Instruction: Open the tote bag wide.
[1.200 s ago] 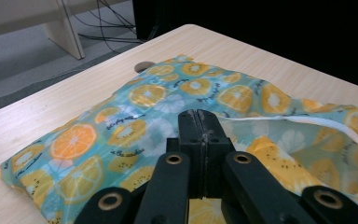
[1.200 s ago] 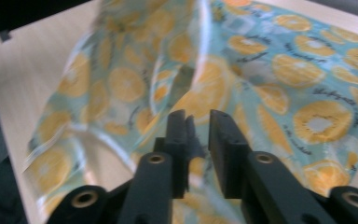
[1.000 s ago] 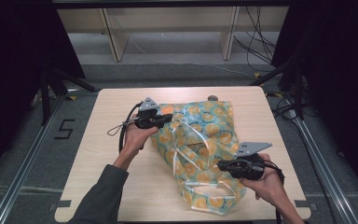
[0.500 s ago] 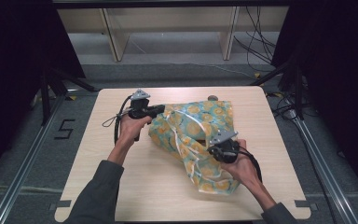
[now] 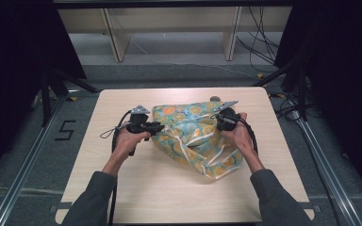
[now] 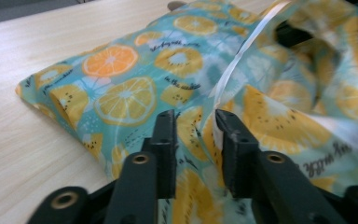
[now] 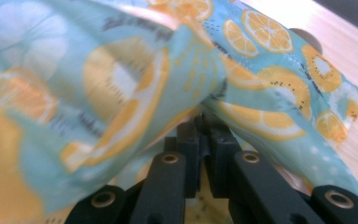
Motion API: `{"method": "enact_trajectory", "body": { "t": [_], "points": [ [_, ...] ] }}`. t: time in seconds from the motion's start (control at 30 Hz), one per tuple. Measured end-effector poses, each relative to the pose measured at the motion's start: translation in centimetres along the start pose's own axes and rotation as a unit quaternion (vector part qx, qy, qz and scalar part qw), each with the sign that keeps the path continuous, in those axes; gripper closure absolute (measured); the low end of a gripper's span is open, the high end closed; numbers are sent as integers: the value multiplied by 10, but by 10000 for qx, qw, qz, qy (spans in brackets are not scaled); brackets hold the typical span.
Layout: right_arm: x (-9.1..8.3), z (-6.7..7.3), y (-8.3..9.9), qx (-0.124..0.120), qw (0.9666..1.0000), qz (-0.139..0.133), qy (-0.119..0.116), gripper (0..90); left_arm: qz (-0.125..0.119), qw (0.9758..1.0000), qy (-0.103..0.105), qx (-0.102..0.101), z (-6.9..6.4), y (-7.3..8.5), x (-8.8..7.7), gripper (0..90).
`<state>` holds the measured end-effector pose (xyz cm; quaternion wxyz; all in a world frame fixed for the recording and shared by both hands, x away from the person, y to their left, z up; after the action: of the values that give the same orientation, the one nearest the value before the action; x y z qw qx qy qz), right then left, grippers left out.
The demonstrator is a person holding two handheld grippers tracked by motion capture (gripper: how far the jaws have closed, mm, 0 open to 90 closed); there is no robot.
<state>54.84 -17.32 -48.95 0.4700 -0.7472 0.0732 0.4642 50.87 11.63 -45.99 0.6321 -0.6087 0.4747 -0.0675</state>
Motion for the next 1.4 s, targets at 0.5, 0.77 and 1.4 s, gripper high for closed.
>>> {"method": "enact_trajectory", "body": {
  "t": [0.5,0.77,1.4],
  "points": [
    [0,3,-6,115,9998,69,-176,863,608,9905,460,1141,-99,-27,19,444],
    [-5,-1,-5,242,9994,-99,-239,861,1545,9709,-35,1829,-90,-8,75,526],
    [-21,24,15,-167,9980,-48,-606,857,1232,9906,-595,-30,26,-30,65,596]
  ]
}}
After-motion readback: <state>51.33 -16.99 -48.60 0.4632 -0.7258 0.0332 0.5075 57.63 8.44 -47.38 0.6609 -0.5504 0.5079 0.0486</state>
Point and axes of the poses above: each handheld gripper's, and its own axes: x roughly forward along the jaws, y roughly out of its underside, z roughly to its left, the point moved 5 cm from there along x, roughly forward along the jaws
